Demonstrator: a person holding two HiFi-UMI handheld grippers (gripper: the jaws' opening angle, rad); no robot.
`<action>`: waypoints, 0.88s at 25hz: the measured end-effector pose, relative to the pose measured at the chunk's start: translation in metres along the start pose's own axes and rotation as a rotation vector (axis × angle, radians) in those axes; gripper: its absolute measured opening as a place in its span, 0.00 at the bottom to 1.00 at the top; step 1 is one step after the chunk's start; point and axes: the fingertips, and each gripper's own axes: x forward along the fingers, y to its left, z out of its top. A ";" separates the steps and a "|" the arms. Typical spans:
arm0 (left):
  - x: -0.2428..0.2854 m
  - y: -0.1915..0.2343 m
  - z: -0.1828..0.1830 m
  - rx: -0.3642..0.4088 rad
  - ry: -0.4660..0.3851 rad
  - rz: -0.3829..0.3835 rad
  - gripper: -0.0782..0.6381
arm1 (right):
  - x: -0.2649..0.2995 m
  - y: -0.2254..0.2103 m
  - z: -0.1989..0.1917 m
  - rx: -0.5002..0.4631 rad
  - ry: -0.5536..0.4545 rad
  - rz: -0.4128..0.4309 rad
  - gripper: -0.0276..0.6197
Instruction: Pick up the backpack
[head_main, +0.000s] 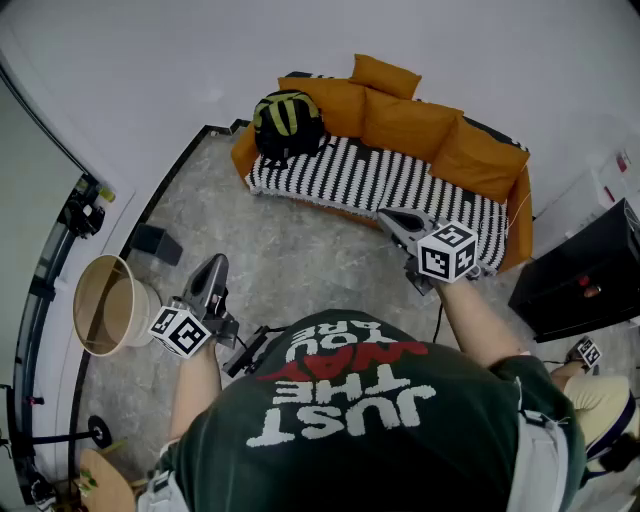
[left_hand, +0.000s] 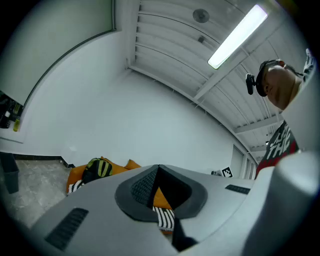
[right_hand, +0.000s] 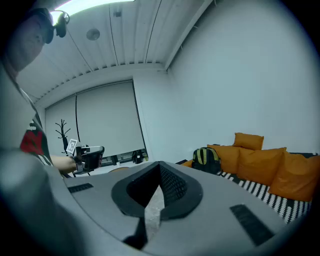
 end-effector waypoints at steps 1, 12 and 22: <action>0.000 0.000 0.000 0.000 0.001 0.000 0.12 | 0.001 0.000 0.000 -0.002 0.000 0.002 0.09; 0.018 -0.015 -0.006 0.004 -0.007 0.002 0.12 | -0.007 -0.016 0.000 -0.011 0.009 0.032 0.09; 0.053 -0.039 -0.014 0.012 0.003 0.009 0.12 | -0.023 -0.046 0.008 0.026 -0.005 0.069 0.09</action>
